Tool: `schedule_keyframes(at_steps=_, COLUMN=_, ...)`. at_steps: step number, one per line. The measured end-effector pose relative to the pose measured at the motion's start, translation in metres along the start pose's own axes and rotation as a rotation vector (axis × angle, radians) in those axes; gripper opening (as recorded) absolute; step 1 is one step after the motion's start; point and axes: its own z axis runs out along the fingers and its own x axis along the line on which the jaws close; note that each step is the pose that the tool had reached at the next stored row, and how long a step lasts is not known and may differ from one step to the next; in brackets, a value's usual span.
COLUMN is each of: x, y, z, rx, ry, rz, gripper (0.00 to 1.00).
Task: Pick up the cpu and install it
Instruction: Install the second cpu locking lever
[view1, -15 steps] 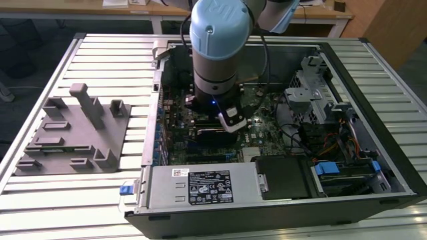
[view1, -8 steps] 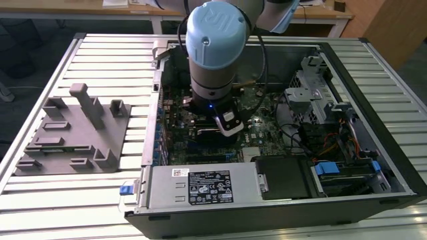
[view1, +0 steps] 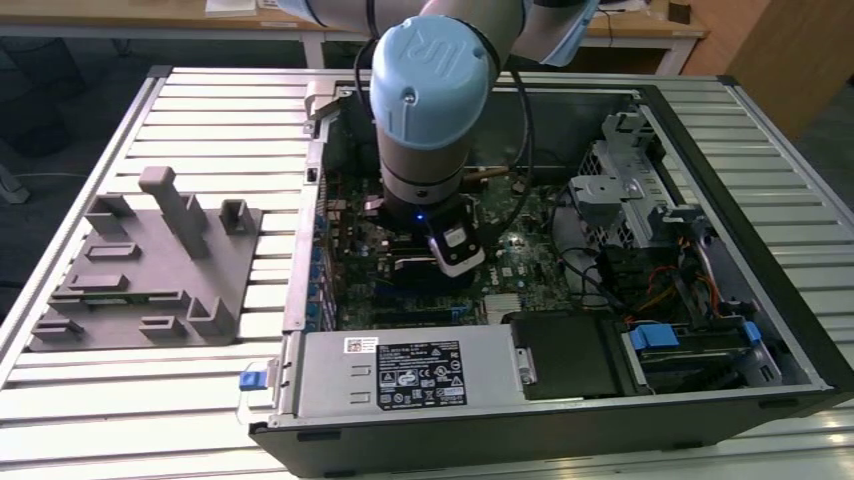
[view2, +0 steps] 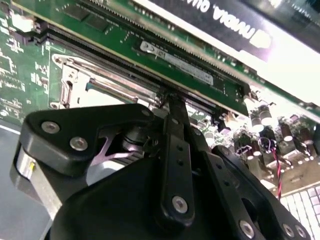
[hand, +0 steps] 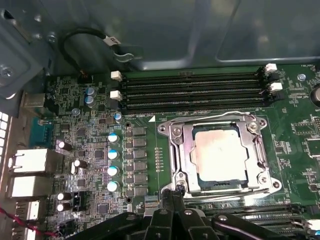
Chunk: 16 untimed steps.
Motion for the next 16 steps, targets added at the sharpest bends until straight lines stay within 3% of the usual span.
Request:
schedule_keyframes(at_steps=7, x=0.0014, y=-0.0002, z=0.0008, rx=-0.0016, ry=-0.0003, rz=0.000, gripper=0.11)
schedule_keyframes(at_steps=11, x=0.0016, y=0.0031, z=-0.0085, rx=-0.0014, ry=-0.0017, rz=0.000, gripper=0.11)
schedule_keyframes(at_steps=16, x=0.0038, y=0.0038, z=-0.0089, rx=-0.0015, ry=-0.0035, rz=-0.001, gripper=0.11)
